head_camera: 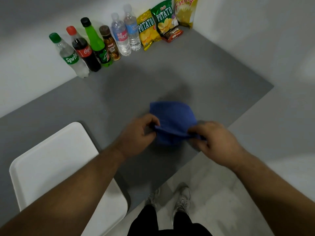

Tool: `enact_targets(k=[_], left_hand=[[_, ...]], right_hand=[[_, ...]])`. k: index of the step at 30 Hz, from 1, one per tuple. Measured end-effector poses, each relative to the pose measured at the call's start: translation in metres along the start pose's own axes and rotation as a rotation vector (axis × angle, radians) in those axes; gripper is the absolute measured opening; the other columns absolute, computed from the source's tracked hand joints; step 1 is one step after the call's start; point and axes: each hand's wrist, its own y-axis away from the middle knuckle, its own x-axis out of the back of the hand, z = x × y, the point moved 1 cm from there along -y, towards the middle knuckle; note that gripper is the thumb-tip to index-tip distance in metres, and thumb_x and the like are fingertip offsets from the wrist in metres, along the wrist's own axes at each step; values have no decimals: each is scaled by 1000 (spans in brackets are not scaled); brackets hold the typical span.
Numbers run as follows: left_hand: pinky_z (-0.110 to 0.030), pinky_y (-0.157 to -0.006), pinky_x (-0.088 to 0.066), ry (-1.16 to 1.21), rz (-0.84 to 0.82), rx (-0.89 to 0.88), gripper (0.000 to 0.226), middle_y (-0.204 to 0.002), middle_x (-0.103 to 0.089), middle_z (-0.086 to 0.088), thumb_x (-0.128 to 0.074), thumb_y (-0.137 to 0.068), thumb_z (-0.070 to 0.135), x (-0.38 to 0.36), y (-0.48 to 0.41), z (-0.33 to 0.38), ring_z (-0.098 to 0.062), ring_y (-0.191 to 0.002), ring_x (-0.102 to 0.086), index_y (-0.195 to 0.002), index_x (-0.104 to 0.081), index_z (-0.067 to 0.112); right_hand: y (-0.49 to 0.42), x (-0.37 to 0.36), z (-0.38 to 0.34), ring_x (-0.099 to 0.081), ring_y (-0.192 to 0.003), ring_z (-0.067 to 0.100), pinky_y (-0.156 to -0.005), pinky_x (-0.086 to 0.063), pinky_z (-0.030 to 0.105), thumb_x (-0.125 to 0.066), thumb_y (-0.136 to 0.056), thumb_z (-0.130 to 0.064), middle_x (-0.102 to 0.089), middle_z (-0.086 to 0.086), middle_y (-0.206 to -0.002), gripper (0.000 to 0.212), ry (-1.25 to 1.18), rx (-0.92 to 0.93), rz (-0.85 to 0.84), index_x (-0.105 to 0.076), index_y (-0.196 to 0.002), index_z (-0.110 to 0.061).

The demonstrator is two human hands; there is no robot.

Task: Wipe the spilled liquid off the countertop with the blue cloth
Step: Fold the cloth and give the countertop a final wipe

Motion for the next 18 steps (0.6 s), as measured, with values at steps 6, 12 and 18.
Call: enact_targets(k=[6,12,18], left_hand=[[-38,-84,-57,0,-122,201,18,-93,-72,10,-66,-86,24,-22,46,-31,-17,-88,-71,-103,-63,30],[-37,-68,-58,-36,117,404,6,-91,-72,9,-64,-97,26,-21,23,-37,-16,-83,-69,-99,-62,31],[-42,-71,-59,-223,186,553,14,-87,-67,2,-67,-88,33,-12,21,-43,-19,-79,-65,-97,-60,26]], right_hand=[[30,-39,2,-54,-85,-17,-80,-36,8,-67,-97,-27,-62,-26,-98,20,-101,-22,-199,-68,-116,-33],[-22,-46,10,-65,-99,17,-82,-47,27,-63,-100,-27,-72,0,-110,28,-72,-246,-8,-66,-127,-24],[-37,-73,-1,-63,-118,40,-100,-50,52,-61,-96,-6,-69,16,-126,22,55,352,-80,-76,-111,-9]])
